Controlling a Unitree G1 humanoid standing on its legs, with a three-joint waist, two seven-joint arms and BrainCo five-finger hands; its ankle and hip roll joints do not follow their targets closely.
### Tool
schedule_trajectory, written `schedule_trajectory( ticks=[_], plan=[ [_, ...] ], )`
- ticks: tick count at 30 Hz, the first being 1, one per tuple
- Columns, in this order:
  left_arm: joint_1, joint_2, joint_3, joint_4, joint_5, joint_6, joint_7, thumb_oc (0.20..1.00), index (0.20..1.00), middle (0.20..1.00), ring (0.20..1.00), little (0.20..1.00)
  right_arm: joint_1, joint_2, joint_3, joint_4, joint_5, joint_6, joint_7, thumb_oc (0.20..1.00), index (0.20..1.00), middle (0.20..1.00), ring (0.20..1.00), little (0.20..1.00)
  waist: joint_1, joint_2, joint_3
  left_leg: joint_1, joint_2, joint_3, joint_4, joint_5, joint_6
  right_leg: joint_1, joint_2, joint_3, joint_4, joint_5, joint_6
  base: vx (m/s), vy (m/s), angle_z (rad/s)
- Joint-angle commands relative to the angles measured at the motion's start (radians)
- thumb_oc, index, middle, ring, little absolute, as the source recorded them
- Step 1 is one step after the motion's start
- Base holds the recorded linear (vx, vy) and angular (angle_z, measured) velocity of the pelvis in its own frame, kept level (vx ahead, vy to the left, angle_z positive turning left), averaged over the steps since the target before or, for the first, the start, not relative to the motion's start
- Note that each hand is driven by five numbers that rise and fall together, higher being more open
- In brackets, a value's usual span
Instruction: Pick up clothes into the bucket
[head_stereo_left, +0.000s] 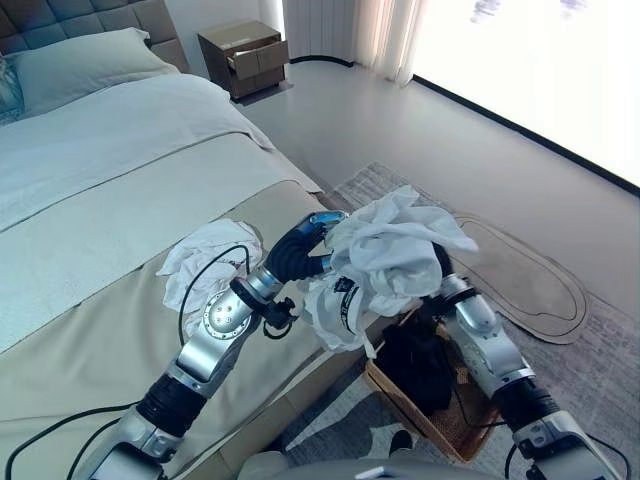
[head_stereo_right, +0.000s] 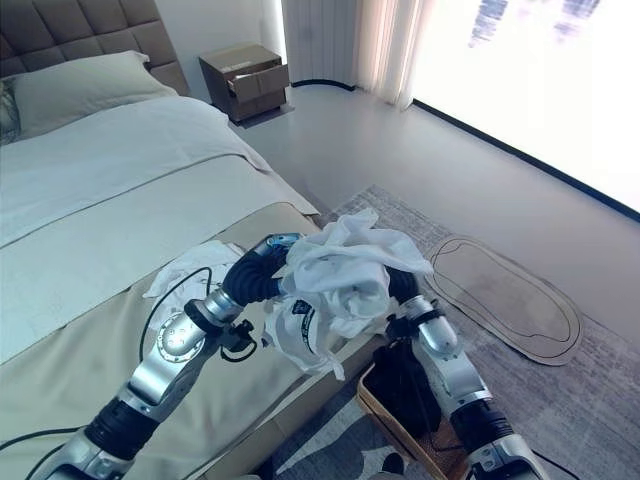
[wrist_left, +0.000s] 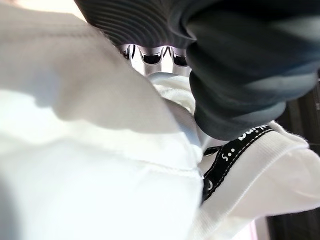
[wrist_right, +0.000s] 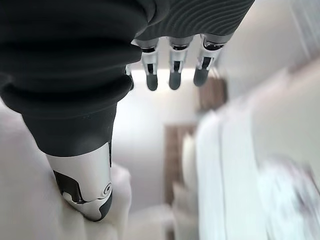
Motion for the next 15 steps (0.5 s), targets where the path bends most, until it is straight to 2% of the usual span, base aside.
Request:
schedule_trajectory(
  ticks=[1, 7, 12, 15],
  plan=[
    [-0.087, -0.037, 0.025, -0.042, -0.121, -0.033, -0.07, 0.2, 0.2, 0.2, 0.2, 0.2, -0.061, 0.043, 0.045, 0.04, 0.223, 0.048, 0.177, 1.0, 1.0, 1.0, 1.0, 1.0, 0.011, -0.013, -0.013, 0.014, -0.011, 0.016, 0.009, -0.045, 0.011, -0.042, -0.01, -0.014, 0.024, 0.052, 0.024, 0.0, 0.0, 0.0],
    [-0.061, -0.064, 0.044, -0.043, -0.207, -0.017, -0.151, 0.2, 0.2, 0.2, 0.2, 0.2, -0.055, 0.083, 0.076, 0.112, 0.292, 0.112, 0.27, 1.0, 1.0, 1.0, 1.0, 1.0, 0.022, -0.015, -0.017, 0.013, -0.013, 0.008, 0.01, -0.046, 0.011, -0.037, -0.013, -0.023, 0.024, 0.051, 0.025, 0.01, -0.008, 0.05],
    [-0.066, -0.075, 0.05, -0.054, -0.186, -0.017, -0.157, 0.2, 0.2, 0.2, 0.2, 0.2, -0.076, 0.088, 0.145, 0.154, 0.208, 0.135, 0.303, 1.0, 1.0, 1.0, 1.0, 1.0, 0.029, -0.017, -0.019, 0.012, -0.015, 0.006, 0.01, -0.048, 0.012, -0.036, -0.013, -0.026, 0.026, 0.05, 0.024, 0.0, -0.005, 0.04],
    [-0.087, -0.088, 0.035, -0.053, -0.177, -0.021, -0.155, 0.2, 0.2, 0.2, 0.2, 0.2, -0.098, 0.111, 0.19, 0.152, 0.208, 0.156, 0.331, 1.0, 1.0, 1.0, 1.0, 1.0, 0.033, -0.017, -0.02, 0.01, -0.016, 0.005, 0.012, -0.048, 0.013, -0.036, -0.012, -0.025, 0.024, 0.05, 0.023, 0.0, -0.001, 0.01]
  ],
)
